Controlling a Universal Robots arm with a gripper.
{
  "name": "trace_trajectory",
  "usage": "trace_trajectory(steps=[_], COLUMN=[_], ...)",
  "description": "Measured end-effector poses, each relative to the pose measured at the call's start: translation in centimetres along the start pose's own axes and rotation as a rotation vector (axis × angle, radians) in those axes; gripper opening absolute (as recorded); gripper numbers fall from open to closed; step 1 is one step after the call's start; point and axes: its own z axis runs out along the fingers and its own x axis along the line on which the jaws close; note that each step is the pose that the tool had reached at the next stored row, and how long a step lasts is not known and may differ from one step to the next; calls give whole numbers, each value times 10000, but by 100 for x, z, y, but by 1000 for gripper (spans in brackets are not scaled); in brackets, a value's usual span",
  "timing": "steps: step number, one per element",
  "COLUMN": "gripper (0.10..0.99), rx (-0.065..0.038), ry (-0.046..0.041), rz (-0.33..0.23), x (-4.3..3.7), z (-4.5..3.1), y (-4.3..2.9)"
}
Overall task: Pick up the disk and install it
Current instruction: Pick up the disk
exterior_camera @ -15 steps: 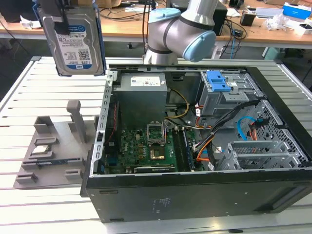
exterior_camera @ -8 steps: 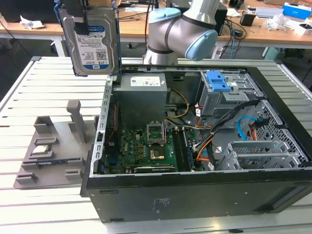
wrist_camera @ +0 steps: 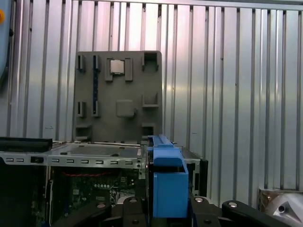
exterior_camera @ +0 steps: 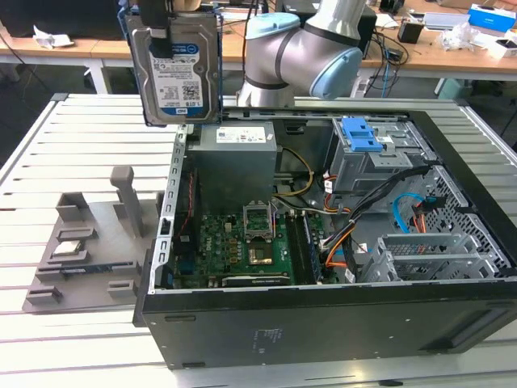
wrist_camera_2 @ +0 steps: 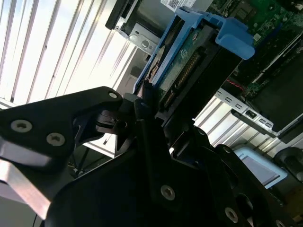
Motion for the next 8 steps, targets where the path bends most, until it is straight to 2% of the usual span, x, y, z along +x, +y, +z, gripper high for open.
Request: trace_trajectory(steps=[7, 8], gripper=[361, 361], rx=[-1, -1], ry=[0, 0], rz=[-1, 1], x=[8, 10], z=[-13, -15], y=[-268, -329])
